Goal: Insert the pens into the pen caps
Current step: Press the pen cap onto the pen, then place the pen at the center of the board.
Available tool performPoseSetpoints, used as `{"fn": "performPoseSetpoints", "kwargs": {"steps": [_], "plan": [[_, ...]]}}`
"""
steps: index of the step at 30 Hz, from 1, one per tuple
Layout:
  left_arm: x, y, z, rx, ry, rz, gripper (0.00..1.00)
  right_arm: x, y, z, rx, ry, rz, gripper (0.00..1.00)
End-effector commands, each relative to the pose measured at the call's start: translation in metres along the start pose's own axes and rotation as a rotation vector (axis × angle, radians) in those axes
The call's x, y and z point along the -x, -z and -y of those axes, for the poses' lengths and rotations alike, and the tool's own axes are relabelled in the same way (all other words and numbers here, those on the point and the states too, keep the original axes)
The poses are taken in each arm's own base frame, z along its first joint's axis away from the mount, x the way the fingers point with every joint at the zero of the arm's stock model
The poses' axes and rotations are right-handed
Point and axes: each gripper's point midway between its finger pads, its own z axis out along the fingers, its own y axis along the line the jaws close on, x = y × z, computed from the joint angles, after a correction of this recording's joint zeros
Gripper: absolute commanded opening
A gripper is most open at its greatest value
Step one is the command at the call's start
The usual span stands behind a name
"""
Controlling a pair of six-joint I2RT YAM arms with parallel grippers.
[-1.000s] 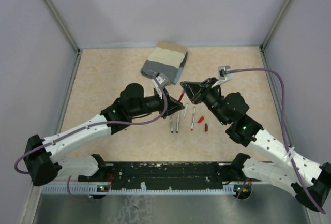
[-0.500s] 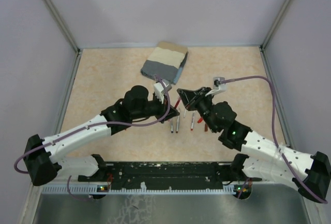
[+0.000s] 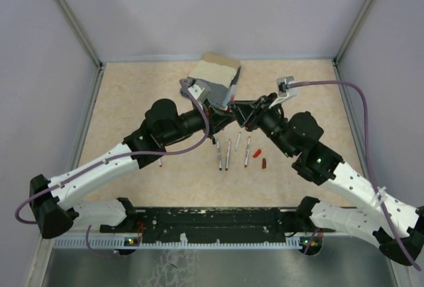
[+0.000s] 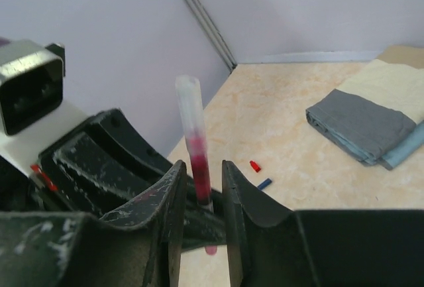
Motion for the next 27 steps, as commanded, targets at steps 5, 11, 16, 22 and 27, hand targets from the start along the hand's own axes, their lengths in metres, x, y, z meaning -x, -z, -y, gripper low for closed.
{"fn": "performPoseSetpoints", "kwargs": {"steps": [5,11,16,22,27], "plan": [[0.015,0.004,-0.011,0.063,-0.028,0.051,0.00,0.025,0.030,-0.005,0.039,0.065,0.069,0.32],[-0.015,0.008,-0.036,0.179,-0.030,-0.054,0.00,-0.015,0.041,0.044,-0.141,0.077,-0.014,0.41],[-0.046,0.017,-0.068,0.329,-0.027,-0.173,0.00,-0.071,0.047,0.094,-0.394,0.092,-0.234,0.42],[-0.098,0.029,-0.118,0.508,0.086,-0.378,0.00,-0.118,0.039,0.114,-0.473,0.097,-0.438,0.43],[-0.139,0.043,-0.153,0.631,0.155,-0.504,0.00,-0.142,0.031,0.121,-0.430,0.005,-0.531,0.45]]}}
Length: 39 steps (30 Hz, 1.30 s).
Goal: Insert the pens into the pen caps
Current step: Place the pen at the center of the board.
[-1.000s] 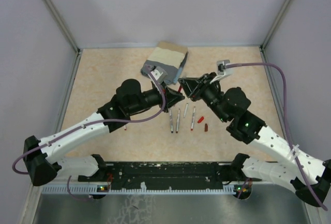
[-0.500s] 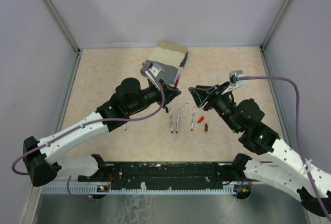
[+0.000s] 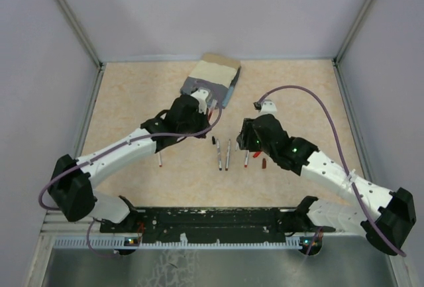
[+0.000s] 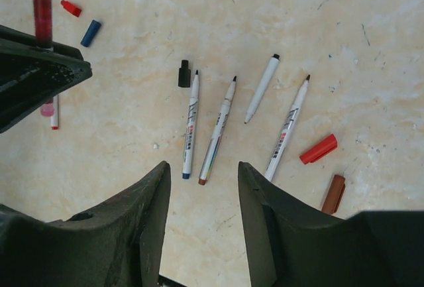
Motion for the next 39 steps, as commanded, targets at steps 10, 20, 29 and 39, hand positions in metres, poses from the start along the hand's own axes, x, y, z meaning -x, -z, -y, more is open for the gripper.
{"fn": "performPoseSetpoints", "kwargs": {"steps": [10,20,29,39], "plan": [[-0.071,-0.026,-0.092,0.329,0.110,-0.301,0.00,-0.003,-0.010,-0.002,0.052,-0.130,-0.042,0.54],[-0.099,-0.044,-0.119,0.393,0.097,-0.363,0.00,-0.004,-0.008,0.005,0.050,-0.116,-0.008,0.58],[-0.121,-0.052,-0.134,0.444,0.081,-0.419,0.02,-0.010,-0.010,0.006,0.059,-0.122,-0.001,0.58],[-0.135,-0.052,-0.141,0.472,0.085,-0.456,0.15,-0.009,-0.010,0.005,0.066,-0.124,0.003,0.58]]}}
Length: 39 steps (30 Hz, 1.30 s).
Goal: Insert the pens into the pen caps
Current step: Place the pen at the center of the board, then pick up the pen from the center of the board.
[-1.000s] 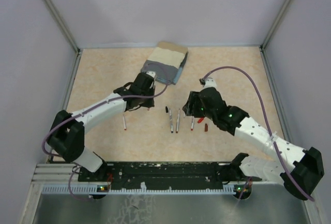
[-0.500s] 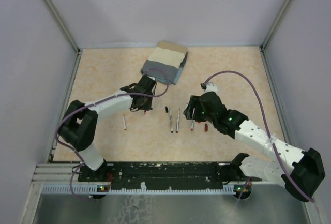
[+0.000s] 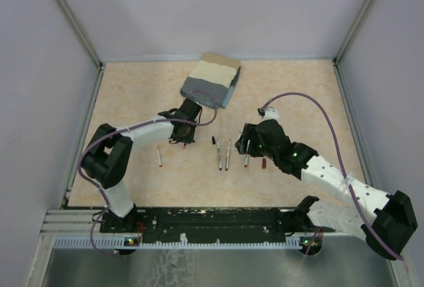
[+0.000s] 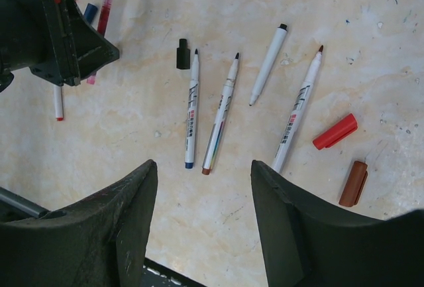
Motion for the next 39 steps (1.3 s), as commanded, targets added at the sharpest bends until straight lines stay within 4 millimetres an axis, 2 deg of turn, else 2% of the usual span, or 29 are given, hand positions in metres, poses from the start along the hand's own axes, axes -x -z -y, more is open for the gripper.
{"fn": "performPoseSetpoints", "kwargs": {"steps": [1,15,21,26,32,39], "plan": [[-0.004,-0.006,-0.006,0.026,-0.001,-0.010,0.16,0.020,0.005,-0.010,0.035,-0.008,0.073,0.58],[-0.009,-0.008,-0.011,0.032,0.010,-0.024,0.26,0.023,0.006,-0.008,0.022,-0.011,0.079,0.60],[0.001,0.001,-0.011,0.023,0.014,0.007,0.28,0.032,0.011,-0.005,0.012,-0.016,0.131,0.64],[0.024,0.026,-0.011,-0.003,0.017,0.089,0.31,0.032,0.010,-0.002,-0.002,0.068,0.118,0.66],[0.057,0.067,-0.008,-0.067,0.009,0.233,0.33,0.024,0.002,0.000,-0.031,0.132,0.019,0.66],[0.087,0.117,0.002,-0.196,-0.031,0.428,0.35,0.013,-0.010,0.015,-0.116,0.134,-0.064,0.63]]}}
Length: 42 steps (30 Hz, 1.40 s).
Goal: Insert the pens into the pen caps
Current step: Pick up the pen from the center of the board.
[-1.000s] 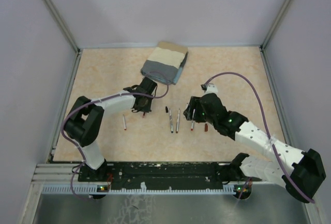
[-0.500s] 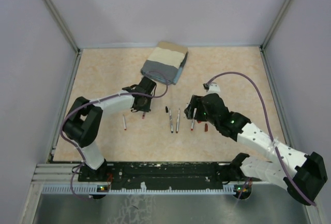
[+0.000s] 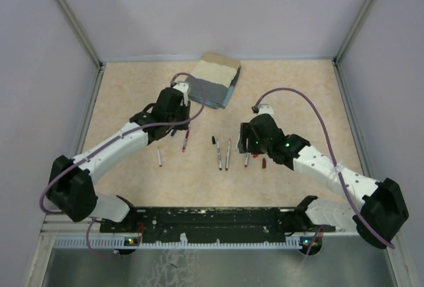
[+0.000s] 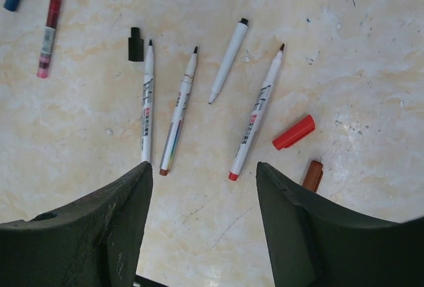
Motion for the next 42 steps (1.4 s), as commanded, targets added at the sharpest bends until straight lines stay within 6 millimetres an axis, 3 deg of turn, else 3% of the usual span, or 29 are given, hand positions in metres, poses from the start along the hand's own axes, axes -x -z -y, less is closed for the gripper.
{"fn": "performPoseSetpoints", "kwargs": {"steps": [1,7,12,21,29,42], "plan": [[0.031,0.024,0.009,-0.091,-0.034,0.144,0.35,0.012,0.001,0.002,-0.023,0.013,-0.007,0.62],[0.069,0.058,0.028,-0.232,-0.061,0.340,0.35,0.006,-0.014,0.016,-0.087,0.008,-0.056,0.55],[0.081,0.079,0.040,-0.319,-0.072,0.431,0.38,0.010,-0.033,0.021,-0.110,0.014,-0.075,0.50],[0.071,0.077,0.039,-0.323,-0.084,0.406,0.34,0.012,-0.070,0.028,-0.162,0.030,-0.136,0.40],[0.067,0.079,0.050,-0.385,-0.062,0.391,0.34,-0.005,-0.093,0.039,-0.211,0.022,-0.193,0.38],[0.067,0.078,0.052,-0.391,-0.054,0.386,0.34,-0.021,-0.102,0.054,-0.283,0.033,-0.246,0.27]]}}
